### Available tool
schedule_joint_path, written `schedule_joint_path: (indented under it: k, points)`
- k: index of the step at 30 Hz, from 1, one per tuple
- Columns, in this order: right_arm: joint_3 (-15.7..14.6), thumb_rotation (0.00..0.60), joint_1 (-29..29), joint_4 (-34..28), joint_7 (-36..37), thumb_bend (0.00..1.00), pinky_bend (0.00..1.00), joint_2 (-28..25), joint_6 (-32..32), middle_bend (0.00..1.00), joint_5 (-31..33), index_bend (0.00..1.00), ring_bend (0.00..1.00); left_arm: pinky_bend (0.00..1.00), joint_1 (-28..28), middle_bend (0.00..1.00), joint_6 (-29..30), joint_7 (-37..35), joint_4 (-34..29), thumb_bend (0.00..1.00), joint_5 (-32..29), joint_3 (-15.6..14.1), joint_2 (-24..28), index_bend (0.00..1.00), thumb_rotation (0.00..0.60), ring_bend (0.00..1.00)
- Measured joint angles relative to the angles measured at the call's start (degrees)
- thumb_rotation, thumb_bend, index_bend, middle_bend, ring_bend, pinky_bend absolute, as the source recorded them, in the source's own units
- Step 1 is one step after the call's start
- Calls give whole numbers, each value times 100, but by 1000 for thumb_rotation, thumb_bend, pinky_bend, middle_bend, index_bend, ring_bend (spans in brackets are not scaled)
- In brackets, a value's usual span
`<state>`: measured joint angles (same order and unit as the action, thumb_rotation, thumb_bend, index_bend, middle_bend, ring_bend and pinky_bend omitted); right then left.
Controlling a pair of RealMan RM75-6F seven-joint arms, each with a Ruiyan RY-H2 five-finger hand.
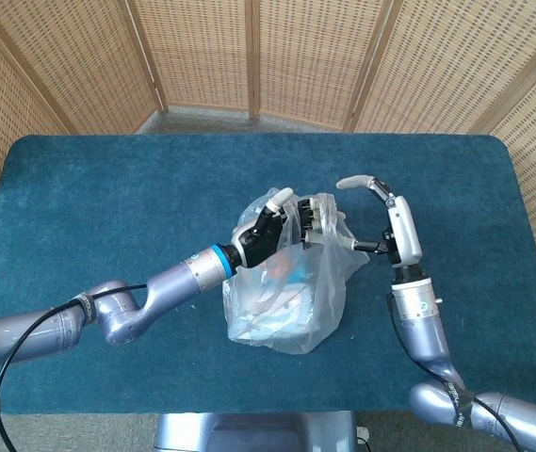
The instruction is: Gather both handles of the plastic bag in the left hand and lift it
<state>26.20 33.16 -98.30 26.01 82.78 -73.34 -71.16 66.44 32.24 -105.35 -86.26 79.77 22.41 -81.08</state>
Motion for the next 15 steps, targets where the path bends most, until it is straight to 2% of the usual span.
schedule_joint_path:
  k: [8,15]
  points:
    - [-26,580,-35,19,0,104,153,-44,-4,343,-16,341,264,211,-44,224,23,-6,-34,206,-17,56,19,186,0,172]
    - [-54,582,-69,34,-66,103,146,-94,-4,298,-1,256,231,211,-60,225,44,-36,-90,206,15,115,31,186,0,172]
